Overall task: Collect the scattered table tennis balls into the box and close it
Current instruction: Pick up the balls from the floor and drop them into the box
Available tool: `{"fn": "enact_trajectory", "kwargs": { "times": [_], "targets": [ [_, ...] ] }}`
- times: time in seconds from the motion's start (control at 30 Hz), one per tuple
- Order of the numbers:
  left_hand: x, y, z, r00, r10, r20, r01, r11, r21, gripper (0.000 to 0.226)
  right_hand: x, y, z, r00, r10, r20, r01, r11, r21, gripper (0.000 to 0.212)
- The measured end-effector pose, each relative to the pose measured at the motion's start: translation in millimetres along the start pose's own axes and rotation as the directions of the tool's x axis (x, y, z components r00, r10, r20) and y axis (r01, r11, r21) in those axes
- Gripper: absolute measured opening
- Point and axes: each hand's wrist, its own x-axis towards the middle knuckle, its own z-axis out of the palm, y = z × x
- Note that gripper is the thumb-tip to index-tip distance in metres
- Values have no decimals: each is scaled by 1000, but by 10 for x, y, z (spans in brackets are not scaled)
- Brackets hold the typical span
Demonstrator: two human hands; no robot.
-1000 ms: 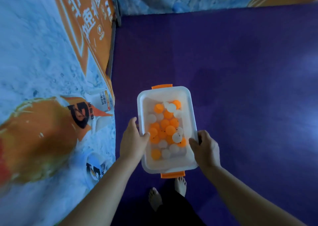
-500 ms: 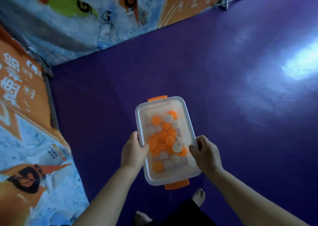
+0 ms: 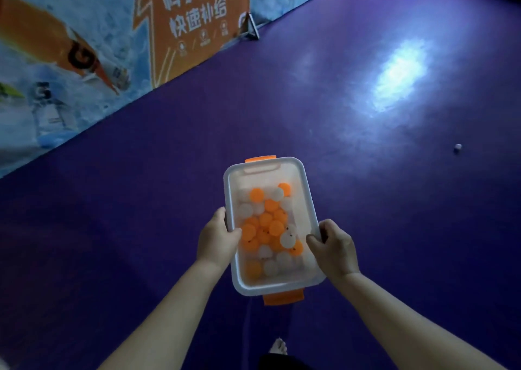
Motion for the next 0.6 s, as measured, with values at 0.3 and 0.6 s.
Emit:
{"fn": "enact_trajectory", "kwargs": {
  "times": [0.3, 0.6],
  "targets": [
    [796, 964, 861, 990, 25, 138, -29, 999, 27, 20, 1001, 394, -732, 985, 147, -86, -135, 983, 127, 16],
    [2164, 2258, 1757, 928, 145, 344, -161, 987, 18, 12, 2239, 595, -1623, 933, 243, -264, -229, 970, 84, 14]
  ]
}}
